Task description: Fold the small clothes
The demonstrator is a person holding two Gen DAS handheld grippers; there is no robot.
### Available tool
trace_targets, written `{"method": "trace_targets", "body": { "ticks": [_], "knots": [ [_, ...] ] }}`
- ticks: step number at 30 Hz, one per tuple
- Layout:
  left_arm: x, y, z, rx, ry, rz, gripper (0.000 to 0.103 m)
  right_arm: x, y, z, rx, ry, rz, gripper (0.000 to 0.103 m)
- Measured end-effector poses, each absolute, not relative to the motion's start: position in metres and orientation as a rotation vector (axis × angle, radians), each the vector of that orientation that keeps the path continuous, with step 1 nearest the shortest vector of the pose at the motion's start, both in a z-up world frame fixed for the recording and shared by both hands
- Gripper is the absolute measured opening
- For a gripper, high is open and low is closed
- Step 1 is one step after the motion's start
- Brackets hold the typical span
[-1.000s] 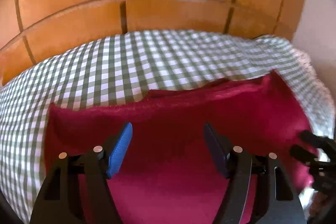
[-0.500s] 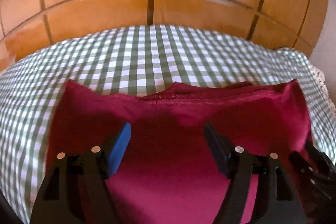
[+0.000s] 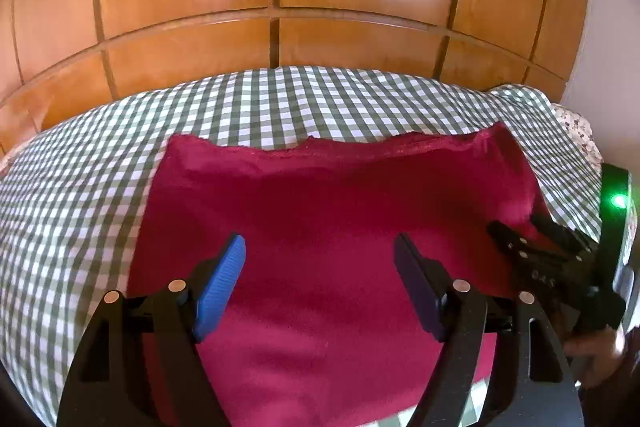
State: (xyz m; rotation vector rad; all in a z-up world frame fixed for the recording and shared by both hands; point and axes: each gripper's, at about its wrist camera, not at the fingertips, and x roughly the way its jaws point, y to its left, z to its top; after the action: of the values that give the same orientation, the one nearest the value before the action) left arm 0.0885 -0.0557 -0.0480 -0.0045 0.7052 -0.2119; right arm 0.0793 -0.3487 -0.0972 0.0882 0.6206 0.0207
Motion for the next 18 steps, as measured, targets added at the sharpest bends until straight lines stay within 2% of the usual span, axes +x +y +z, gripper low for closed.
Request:
{"method": "trace_targets", "body": {
  "ticks": [5,18],
  "knots": [
    [0.077,-0.044,-0.051,-0.02,0.709,-0.202,0.075,0.078,-0.344,-0.091,0.054,0.682,0.041,0.1],
    [0.062,-0.009,-0.075,-0.077,0.772,-0.147,0.075,0.038,-0.411,-0.063,0.35,0.679,0.016,0.101]
  ]
}}
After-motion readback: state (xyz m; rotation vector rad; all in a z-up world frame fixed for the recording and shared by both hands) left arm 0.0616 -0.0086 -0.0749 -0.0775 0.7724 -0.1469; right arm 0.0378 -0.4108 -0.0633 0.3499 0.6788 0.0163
